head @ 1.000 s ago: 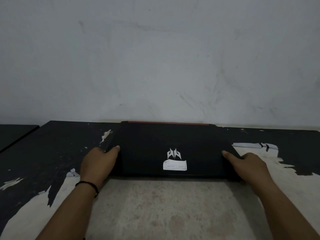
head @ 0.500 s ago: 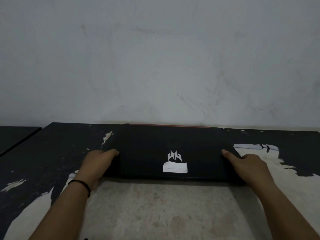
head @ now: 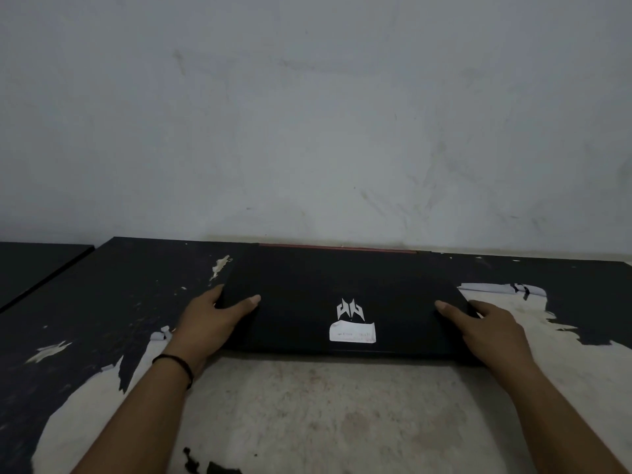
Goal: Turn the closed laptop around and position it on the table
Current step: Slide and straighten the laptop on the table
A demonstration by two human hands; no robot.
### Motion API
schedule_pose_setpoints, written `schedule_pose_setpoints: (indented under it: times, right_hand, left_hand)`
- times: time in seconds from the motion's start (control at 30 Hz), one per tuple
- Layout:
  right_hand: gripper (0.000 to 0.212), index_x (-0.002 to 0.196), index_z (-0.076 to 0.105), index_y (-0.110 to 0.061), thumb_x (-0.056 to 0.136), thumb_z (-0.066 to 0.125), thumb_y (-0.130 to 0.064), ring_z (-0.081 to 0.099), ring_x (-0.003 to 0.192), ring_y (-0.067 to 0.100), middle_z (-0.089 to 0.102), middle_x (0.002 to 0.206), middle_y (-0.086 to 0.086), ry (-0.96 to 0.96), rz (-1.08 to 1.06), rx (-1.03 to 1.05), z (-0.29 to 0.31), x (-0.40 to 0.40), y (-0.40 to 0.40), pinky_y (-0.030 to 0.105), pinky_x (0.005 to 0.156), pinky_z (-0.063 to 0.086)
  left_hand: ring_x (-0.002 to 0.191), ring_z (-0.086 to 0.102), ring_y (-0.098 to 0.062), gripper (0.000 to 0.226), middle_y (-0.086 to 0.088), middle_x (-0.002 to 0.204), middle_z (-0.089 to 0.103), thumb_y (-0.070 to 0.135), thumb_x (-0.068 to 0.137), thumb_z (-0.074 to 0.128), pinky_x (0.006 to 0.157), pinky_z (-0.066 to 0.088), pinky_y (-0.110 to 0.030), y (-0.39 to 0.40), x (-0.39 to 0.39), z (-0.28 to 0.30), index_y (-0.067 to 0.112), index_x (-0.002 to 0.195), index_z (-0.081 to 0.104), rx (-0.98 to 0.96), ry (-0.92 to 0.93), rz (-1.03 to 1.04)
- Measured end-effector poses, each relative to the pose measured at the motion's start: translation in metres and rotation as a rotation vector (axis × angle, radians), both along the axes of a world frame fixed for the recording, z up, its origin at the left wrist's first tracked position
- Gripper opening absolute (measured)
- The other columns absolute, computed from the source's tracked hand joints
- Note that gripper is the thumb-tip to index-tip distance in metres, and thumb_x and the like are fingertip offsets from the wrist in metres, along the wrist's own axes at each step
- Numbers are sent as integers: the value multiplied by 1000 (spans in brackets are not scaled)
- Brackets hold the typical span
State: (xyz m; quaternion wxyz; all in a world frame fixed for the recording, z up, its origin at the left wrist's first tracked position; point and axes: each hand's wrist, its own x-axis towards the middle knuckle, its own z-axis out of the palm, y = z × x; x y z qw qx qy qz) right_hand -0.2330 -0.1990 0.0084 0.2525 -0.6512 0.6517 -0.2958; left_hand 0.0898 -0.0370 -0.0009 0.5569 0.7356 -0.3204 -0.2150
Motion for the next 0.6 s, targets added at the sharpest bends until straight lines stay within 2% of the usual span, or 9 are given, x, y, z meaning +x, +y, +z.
schedule_pose_setpoints:
  times: [0.07, 0.17, 0.33, 0.47, 0.53, 0.6]
  right_hand:
    - [80, 129, 52, -10, 71, 61, -63, 54, 111, 34, 55, 133, 14, -40, -8, -4, 1, -2, 3, 34, 72, 39]
    - [80, 128, 53, -10, 69, 63, -63, 55, 109, 33, 56, 132, 14, -68, -5, 1, 2, -5, 10, 32, 68, 37]
    - [77, 127, 54, -9, 69, 66, -60, 56, 107, 33, 58, 130, 14, -91, -18, -7, 3, -12, 29, 31, 67, 38]
    - [75, 125, 56, -11, 68, 67, -59, 57, 107, 32, 59, 128, 14, -101, -13, -22, 5, -21, 50, 31, 67, 38]
    - [75, 124, 57, -10, 68, 67, -59, 56, 109, 33, 59, 129, 13, -110, -12, -38, 8, -26, 63, 33, 70, 41]
    - [79, 128, 53, -10, 68, 66, -60, 52, 115, 34, 55, 133, 13, -104, -15, -38, 10, -32, 76, 39, 82, 45]
  left_hand:
    - [47, 52, 19, 59, 27, 79, 51, 31, 73, 77, 38, 36, 2, 3, -3, 0, 14, 126, 56, -33, 40, -7]
    - [60, 64, 7, 45, 16, 88, 64, 30, 71, 78, 45, 46, -5, 11, -6, 4, 27, 111, 58, -61, 98, -45]
    - [68, 68, -3, 43, 11, 87, 67, 27, 73, 77, 45, 50, -10, 32, -11, 7, 22, 114, 61, -87, 142, -76]
    - [59, 66, 2, 23, 19, 80, 62, 27, 73, 77, 42, 46, -6, 54, -19, 4, 36, 86, 61, -132, 123, -70]
    - [66, 64, 1, 23, 21, 84, 62, 31, 73, 77, 47, 47, -8, 65, -23, 6, 40, 83, 58, -136, 93, -85]
    - [73, 62, 0, 28, 21, 86, 60, 33, 72, 77, 49, 47, -9, 76, -26, 9, 36, 93, 60, -139, 70, -76]
